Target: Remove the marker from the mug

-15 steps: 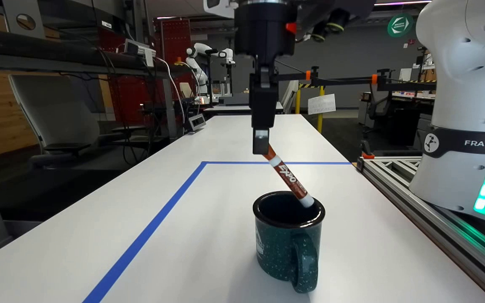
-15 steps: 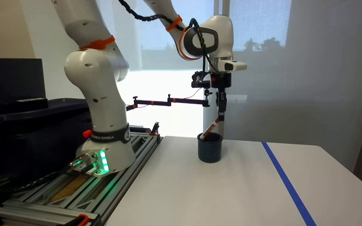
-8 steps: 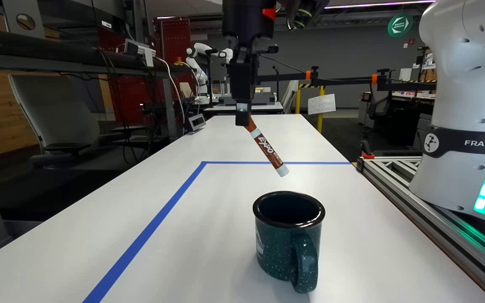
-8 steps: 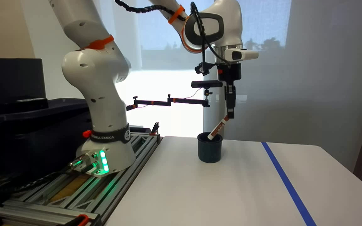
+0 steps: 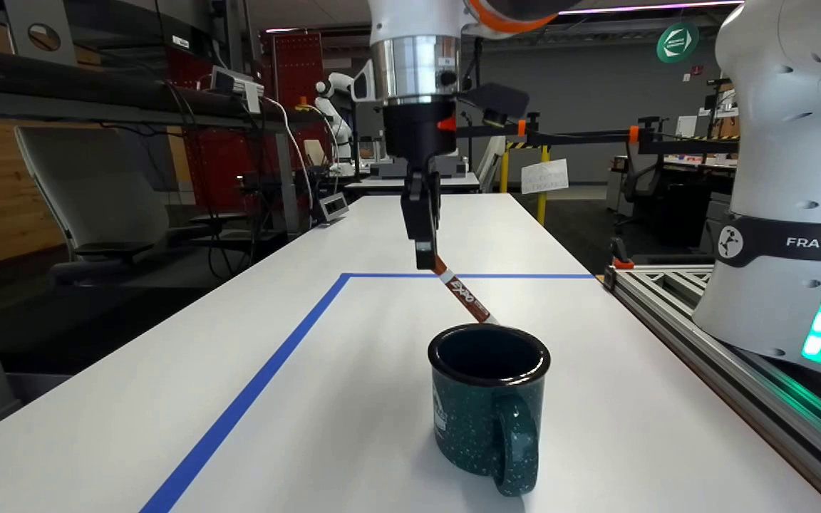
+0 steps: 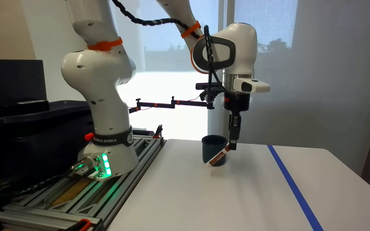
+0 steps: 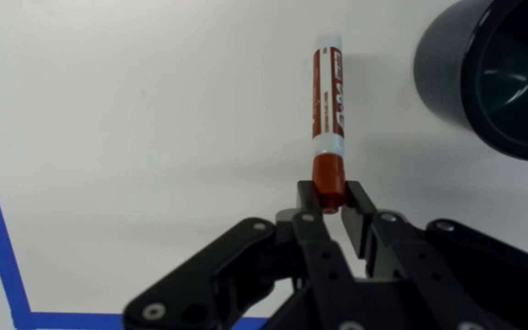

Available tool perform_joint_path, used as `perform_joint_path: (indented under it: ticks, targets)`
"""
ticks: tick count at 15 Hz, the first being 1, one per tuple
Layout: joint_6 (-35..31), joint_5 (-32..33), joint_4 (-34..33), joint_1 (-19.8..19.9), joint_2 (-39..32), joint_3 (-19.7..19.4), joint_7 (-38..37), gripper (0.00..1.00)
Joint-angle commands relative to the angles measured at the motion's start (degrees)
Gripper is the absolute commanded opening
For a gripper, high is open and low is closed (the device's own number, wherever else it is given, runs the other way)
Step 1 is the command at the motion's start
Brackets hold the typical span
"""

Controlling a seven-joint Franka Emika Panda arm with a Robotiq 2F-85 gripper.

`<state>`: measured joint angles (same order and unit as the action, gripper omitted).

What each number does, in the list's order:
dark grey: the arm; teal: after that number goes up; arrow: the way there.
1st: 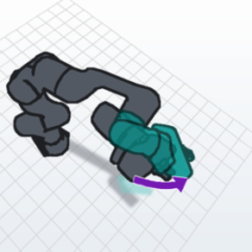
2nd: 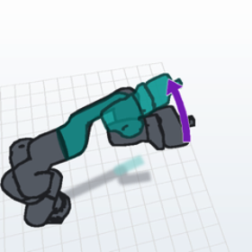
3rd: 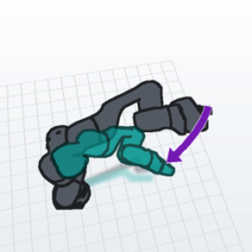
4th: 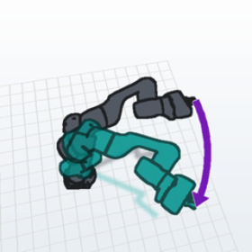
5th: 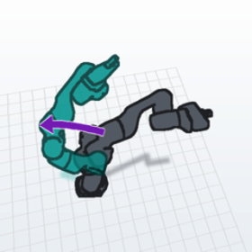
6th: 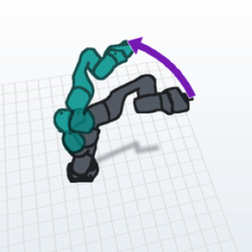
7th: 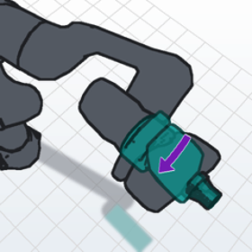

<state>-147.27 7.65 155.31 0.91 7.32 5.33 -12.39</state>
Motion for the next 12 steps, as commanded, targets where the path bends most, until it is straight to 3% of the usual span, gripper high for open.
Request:
perform_joint_path:
  ticks: [1, 7, 12]
  targets:
    - [-4.0, -1.4, -1.6, -0.7, -8.1, -2.1, 6.7, 0.05]
    - [-8.0, -2.3, -4.3, -0.7, -15.9, -3.1, 12.7, 0.05]
    - [-17.8, -4.5, -2.3, 0.1, -16.6, -1.9, 17.2, 0.05]
